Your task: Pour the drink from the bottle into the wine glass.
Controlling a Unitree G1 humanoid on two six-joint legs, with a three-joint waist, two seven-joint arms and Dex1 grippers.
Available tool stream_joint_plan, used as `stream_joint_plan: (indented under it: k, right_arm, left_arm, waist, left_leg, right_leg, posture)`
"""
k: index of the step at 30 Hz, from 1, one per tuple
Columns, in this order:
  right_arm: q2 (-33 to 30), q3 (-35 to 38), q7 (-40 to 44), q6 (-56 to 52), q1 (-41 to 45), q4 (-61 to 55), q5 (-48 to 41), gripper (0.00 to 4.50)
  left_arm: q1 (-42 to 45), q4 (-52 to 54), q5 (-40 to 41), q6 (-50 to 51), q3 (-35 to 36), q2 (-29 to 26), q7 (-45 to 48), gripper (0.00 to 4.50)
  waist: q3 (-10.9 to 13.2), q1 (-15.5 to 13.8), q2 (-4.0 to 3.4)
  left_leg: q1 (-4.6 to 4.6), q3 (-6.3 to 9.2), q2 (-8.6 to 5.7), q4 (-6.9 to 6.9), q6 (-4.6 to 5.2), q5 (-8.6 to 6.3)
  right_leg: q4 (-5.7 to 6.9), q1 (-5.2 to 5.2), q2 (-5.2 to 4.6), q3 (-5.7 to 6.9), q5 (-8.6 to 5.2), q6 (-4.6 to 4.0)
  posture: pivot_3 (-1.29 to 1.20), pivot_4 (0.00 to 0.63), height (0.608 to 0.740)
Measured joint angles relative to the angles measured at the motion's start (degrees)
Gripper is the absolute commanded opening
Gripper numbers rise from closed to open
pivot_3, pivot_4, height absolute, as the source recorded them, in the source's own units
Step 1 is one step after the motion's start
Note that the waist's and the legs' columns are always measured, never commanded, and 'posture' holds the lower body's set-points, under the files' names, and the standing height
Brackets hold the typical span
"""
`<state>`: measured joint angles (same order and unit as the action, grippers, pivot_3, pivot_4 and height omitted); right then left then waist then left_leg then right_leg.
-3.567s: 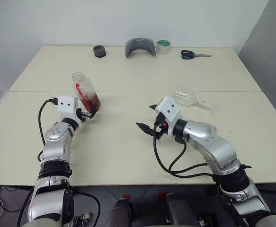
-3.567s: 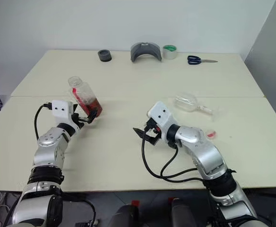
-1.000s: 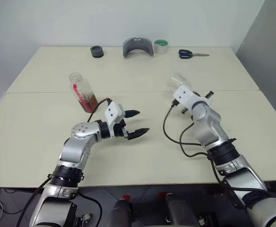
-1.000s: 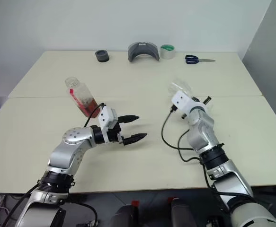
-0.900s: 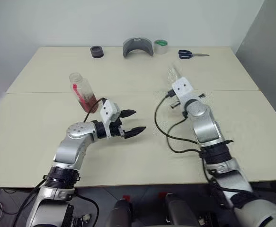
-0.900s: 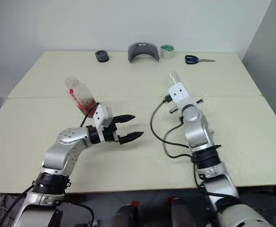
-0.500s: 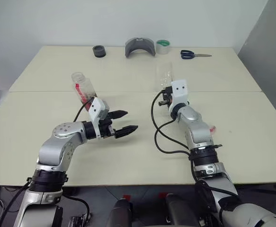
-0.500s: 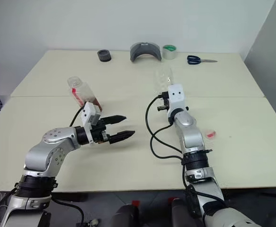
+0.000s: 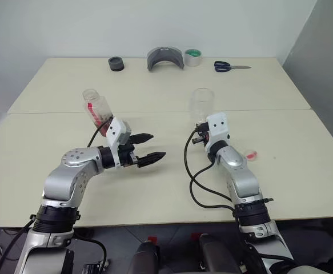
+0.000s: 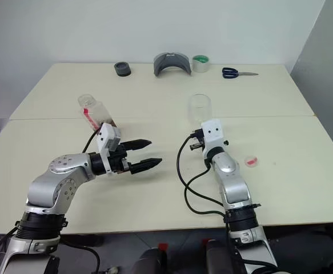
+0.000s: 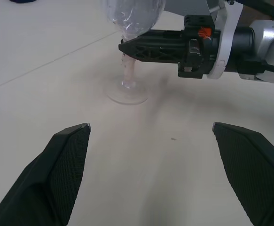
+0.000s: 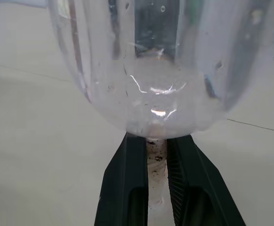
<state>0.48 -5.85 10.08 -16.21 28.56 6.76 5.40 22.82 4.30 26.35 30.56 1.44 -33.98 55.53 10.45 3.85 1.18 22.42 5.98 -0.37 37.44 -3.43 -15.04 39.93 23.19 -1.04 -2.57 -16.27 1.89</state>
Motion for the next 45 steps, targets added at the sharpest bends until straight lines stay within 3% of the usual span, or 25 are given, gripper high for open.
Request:
stream_joint_plan:
  k: [6, 12, 25, 29, 37, 45]
  right_arm:
    - [0.76, -2.96, 4.30, 10.31, 0.16, 5.54, -1.56, 0.27]
    - [0.91, -3.21, 6.17, 16.84, 6.59, 17.06, -2.19, 0.27]
    - [0.82, -1.54, 9.24, 21.64, 9.08, 23.92, -5.10, 0.27]
    - [0.71, -0.95, 9.72, 21.23, 9.05, 23.97, -5.82, 1.50]
    - [0.55, -0.99, 10.17, 19.91, 8.79, 24.01, -5.85, 4.41]
    - [-0.73, -0.93, 10.28, 17.56, 7.79, 22.49, -6.28, 4.47]
  left_arm:
    - [-1.49, 1.28, -0.75, -0.81, 1.89, -1.90, -2.77, 4.50]
    - [-3.55, 6.22, 0.22, 0.11, 5.58, -4.52, -5.02, 4.50]
    - [-4.36, 12.71, 3.15, 3.27, 10.15, -7.77, -6.99, 4.50]
    - [-3.08, 13.19, 4.07, 3.35, 10.14, -7.76, -7.47, 4.50]
    - [-1.67, 13.16, 4.24, 3.15, 10.11, -7.34, -7.95, 4.50]
    - [-0.81, 13.14, 3.98, 2.41, 8.96, -6.54, -8.73, 4.50]
  waist:
    - [0.02, 0.50, 0.00]
    - [0.04, 0.76, -0.01]
    - [0.03, 0.84, 0.00]
    - [0.03, 0.83, -0.01]
    - [0.04, 0.82, -0.01]
    - [0.04, 0.81, -0.01]
  left_leg:
    - [0.00, 0.02, 0.03, -0.27, -0.02, 0.02]
    - [0.00, 0.05, 0.01, -0.34, -0.04, 0.03]
    - [-0.06, 0.03, 0.03, -0.38, -0.04, 0.03]
    - [-0.06, 0.03, 0.02, -0.38, -0.04, 0.04]
    - [-0.06, 0.03, 0.02, -0.39, -0.05, 0.04]
    - [-0.05, 0.03, 0.02, -0.39, -0.05, 0.04]
  right_leg:
    - [-0.05, 0.09, -0.01, 0.01, 0.00, -0.01]
    - [-0.08, 0.09, -0.04, 0.05, 0.00, -0.02]
    - [-0.08, 0.07, -0.02, 0.04, -0.01, -0.02]
    - [-0.08, 0.07, -0.02, 0.04, -0.01, -0.02]
    - [-0.08, 0.07, -0.02, 0.04, -0.01, -0.03]
    - [-0.09, 0.07, -0.03, 0.04, -0.01, -0.03]
  posture:
    - [0.00, 0.150, 0.740]
    - [0.00, 0.150, 0.740]
    - [0.00, 0.150, 0.740]
    - [0.00, 0.150, 0.740]
    - [0.00, 0.150, 0.740]
    - [0.00, 0.150, 0.740]
